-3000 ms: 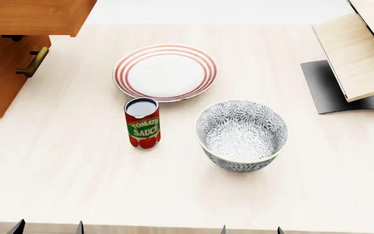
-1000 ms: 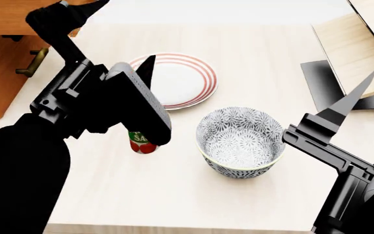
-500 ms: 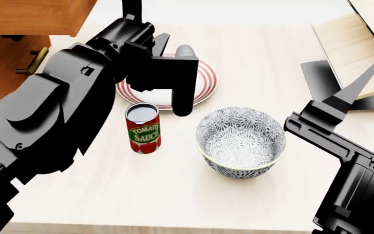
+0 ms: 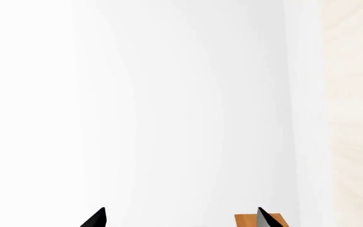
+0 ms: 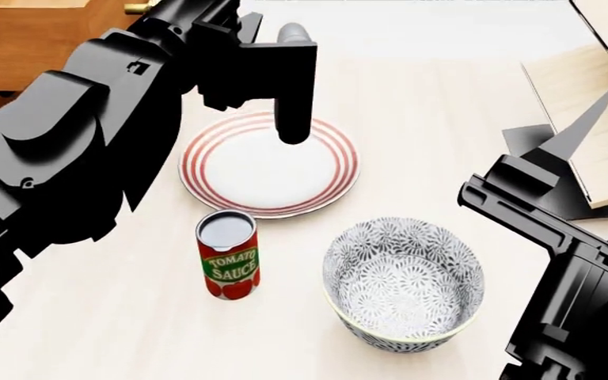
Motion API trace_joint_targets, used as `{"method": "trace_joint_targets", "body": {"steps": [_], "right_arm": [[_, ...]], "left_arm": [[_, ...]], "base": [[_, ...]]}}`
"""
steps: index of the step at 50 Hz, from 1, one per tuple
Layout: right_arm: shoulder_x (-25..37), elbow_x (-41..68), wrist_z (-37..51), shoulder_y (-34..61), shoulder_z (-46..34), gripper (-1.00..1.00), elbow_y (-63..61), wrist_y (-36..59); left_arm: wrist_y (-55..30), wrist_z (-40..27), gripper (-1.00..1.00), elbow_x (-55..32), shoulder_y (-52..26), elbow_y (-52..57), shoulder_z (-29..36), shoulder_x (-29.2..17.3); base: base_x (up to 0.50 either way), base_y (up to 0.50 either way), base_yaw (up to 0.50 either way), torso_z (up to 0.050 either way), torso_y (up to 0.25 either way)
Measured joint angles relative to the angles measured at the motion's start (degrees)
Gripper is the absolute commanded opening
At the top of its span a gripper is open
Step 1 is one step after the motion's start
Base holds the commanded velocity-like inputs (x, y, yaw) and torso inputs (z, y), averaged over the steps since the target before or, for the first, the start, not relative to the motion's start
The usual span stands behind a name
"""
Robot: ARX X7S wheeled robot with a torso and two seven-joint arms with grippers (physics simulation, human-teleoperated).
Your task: Close the top drawer of the cabinet.
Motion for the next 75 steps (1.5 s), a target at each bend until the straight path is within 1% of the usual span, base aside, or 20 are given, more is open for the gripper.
{"method": "trace_joint_targets", "body": {"steps": [9, 21, 24, 31, 37, 45, 52, 61, 69, 75], "right_arm": [[0.6, 0.5, 0.3, 0.1, -0.2, 1.0, -0.1, 0.1], [1.2, 1.5, 0.6, 0.1, -0.4, 1.0, -0.8, 0.6], [1.4, 1.6, 0.8, 0.1, -0.5, 1.0, -0.9, 0.6], [1.7, 1.8, 1.1, 0.1, -0.6, 1.0, -1.1, 0.7], [2.0, 2.1, 1.3, 0.1, -0.7, 1.0, -1.2, 0.7], [2.3, 2.6, 1.4, 0.1, -0.8, 1.0, -1.3, 1.1], [2.6, 2.7, 1.7, 0.2, -1.0, 1.0, -1.3, 1.0], [2.8, 3.1, 2.0, 0.3, -1.3, 1.0, -1.2, 1.2], [3.0, 3.4, 2.2, 0.4, -1.4, 1.0, -1.0, 1.3], [3.2, 3.7, 2.4, 0.5, -1.5, 1.0, -0.9, 1.3]], "left_arm": [[-1.4, -2.3, 1.0, -7.4, -1.1, -0.2, 5.0, 0.1], [-2.3, -4.1, 1.0, -14.6, -1.3, 0.0, 8.8, 0.1], [-2.7, -5.1, 1.0, -15.9, -1.0, 0.4, 8.8, -0.1], [-3.6, -6.9, 1.0, -18.2, 0.5, 1.1, 8.7, -0.8], [-3.1, -7.4, 1.0, -19.3, 1.2, -0.3, 8.8, -0.6], [-2.4, -7.7, 1.0, -20.8, 2.1, -2.0, 9.3, -0.2], [-2.4, -8.2, 1.0, -21.9, 2.9, -2.5, 9.6, -0.4], [-6.6, -9.8, 1.0, -23.3, 4.9, 3.8, 9.0, -3.1], [-13.3, -11.8, 1.0, -23.7, 6.8, 13.8, 8.7, -7.1], [-17.6, -12.8, 1.0, -23.1, 7.8, 18.7, 9.5, -9.5]], "base": [[0.31, 0.04, 0.0, 0.0, 0.0], [0.5, 0.04, 0.0, 0.0, 0.0], [0.44, 0.04, 0.0, 0.0, 0.0], [0.0, 0.0, 0.0, 0.0, 0.0], [0.01, 0.0, 0.0, 0.0, 0.0], [0.44, 0.0, 0.0, 0.0, 0.0], [0.0, 0.0, 0.0, 0.0, 0.002], [0.0, 0.0, 0.0, 0.0, 0.0], [0.0, 0.0, 0.0, 0.0, 0.0], [0.0, 0.0, 0.0, 0.0, 0.0]]}}
